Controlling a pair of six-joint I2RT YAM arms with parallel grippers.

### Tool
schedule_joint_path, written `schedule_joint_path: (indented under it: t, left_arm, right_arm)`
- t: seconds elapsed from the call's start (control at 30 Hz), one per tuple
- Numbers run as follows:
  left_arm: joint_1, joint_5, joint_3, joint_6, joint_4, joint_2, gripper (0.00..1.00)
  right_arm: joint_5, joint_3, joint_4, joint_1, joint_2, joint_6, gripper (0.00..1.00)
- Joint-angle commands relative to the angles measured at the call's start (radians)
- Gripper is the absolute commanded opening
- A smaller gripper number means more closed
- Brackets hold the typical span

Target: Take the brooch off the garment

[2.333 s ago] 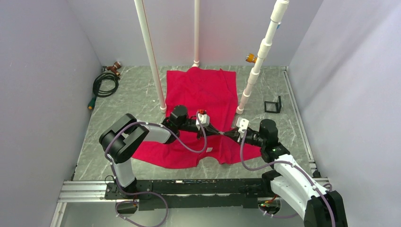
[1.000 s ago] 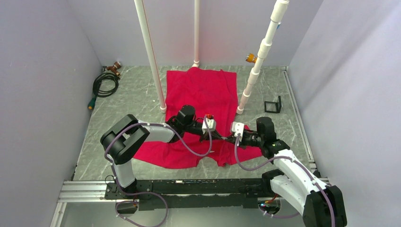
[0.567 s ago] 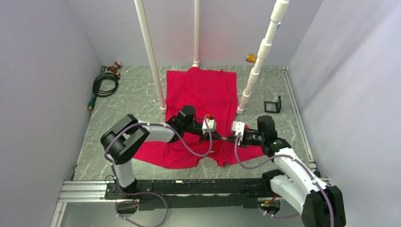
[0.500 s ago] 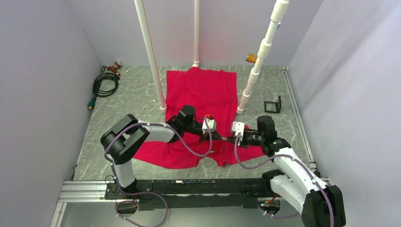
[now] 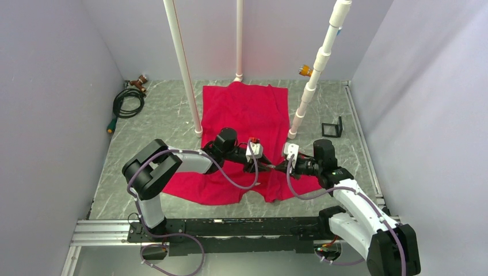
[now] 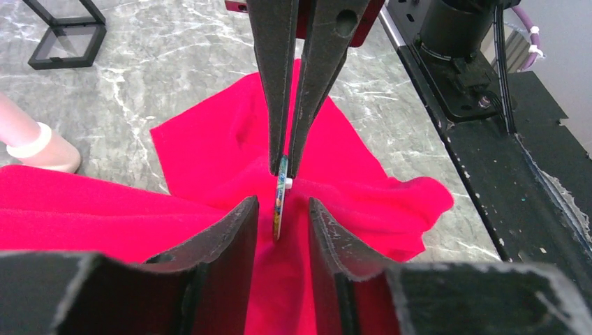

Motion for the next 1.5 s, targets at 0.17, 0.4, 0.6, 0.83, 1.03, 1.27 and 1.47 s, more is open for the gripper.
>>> schedule_joint_path:
  t: [0.17, 0.4, 0.6, 0.83, 1.03, 1.27, 1.47]
  left_arm:
    - [0.005, -0.075, -0.063, -0.129, 0.239, -0.002, 0.39]
    - [0.005, -0.076, -0.077, -0.164, 0.289, 0.000, 0.37]
    - [0.005, -0.099, -0.070, -0.179, 0.274, 0.003, 0.32]
    - [0.006, -0.120, -0.063, -0.196, 0.268, 0.012, 0.35]
    - [0.007, -0.124, -0.056, -0.221, 0.273, 0.015, 0.37]
    - [0.005, -0.135, -0.033, -0.242, 0.251, 0.027, 0.37]
    - [0.005, -0.130, -0.035, -0.275, 0.266, 0.027, 0.40]
  right_arm:
    - [0.005, -0.016, 0.166, -0.003, -0.020, 0.373, 0.00]
    - [0.032, -0.030, 0.221, -0.003, -0.021, 0.467, 0.00]
    - [0.052, -0.034, 0.238, -0.003, -0.023, 0.490, 0.00]
    - [0.064, -0.039, 0.254, -0.003, -0.022, 0.507, 0.00]
    - [0.068, -0.038, 0.252, -0.003, -0.023, 0.506, 0.00]
    - [0.065, -0.042, 0.252, -0.003, -0.030, 0.504, 0.00]
    - [0.063, -0.041, 0.250, -0.004, -0.031, 0.500, 0.00]
